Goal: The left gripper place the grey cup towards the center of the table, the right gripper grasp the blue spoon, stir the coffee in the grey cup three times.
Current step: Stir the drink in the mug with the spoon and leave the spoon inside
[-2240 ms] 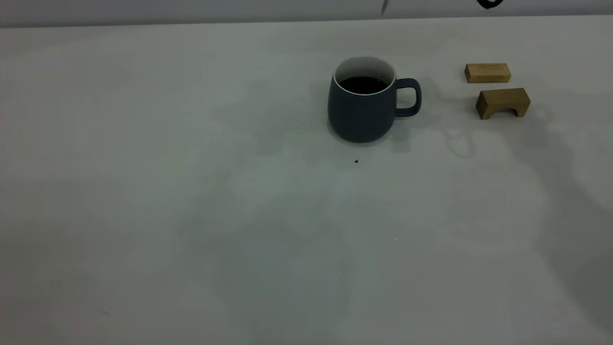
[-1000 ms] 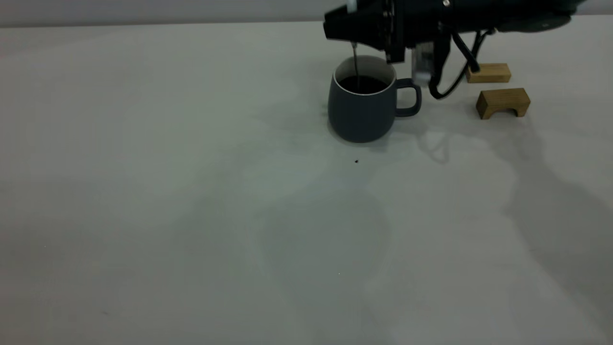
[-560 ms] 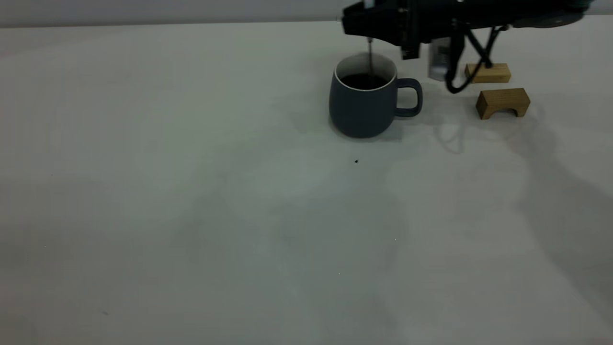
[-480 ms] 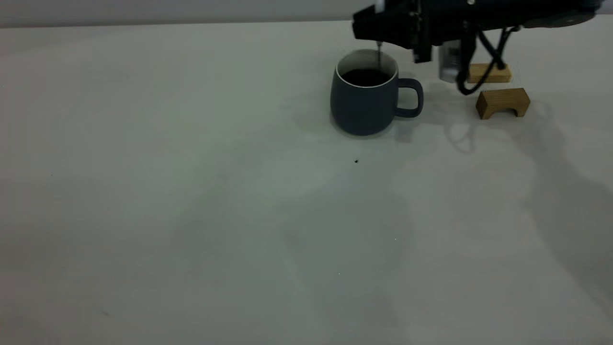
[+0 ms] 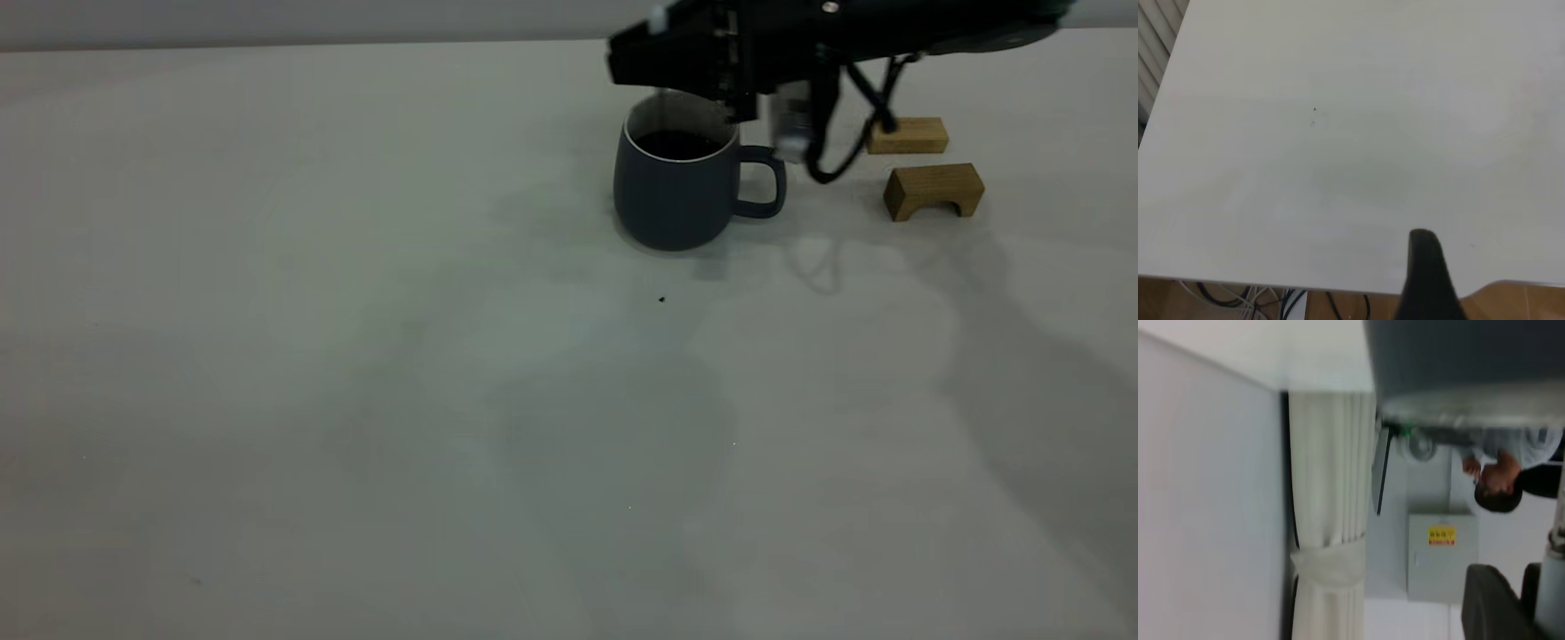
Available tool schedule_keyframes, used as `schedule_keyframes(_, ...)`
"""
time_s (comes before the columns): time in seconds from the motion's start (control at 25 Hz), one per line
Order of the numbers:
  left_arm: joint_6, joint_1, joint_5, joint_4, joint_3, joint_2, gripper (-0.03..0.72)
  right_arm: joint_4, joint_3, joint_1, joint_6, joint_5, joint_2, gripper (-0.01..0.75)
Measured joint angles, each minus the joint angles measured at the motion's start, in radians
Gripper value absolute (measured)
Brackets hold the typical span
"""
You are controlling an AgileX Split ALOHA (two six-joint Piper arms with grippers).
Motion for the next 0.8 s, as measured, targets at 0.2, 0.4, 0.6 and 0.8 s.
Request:
schedule_keyframes(0.2, 0.0, 0.0, 0.0, 0.0, 0.0, 0.0, 0.585, 0.058, -0.001, -0.015, -0.115, -0.034, 0.003, 0.106)
schedule_keyframes(0.4, 0.0, 0.0, 0.0, 0.0, 0.0, 0.0, 0.585, 0.028, -0.001, -0.063, -0.141, -0.024, 0.003, 0.106)
schedule_keyframes(0.6, 0.0, 0.0, 0.0, 0.0, 0.0, 0.0, 0.585, -0.065, -0.001, -0.093, -0.146, -0.004, 0.003, 0.106)
schedule_keyframes(0.8, 0.0, 0.0, 0.0, 0.0, 0.0, 0.0, 0.585, -0.122, -0.001, -0.073, -0.14, -0.004, 0.002, 0.106)
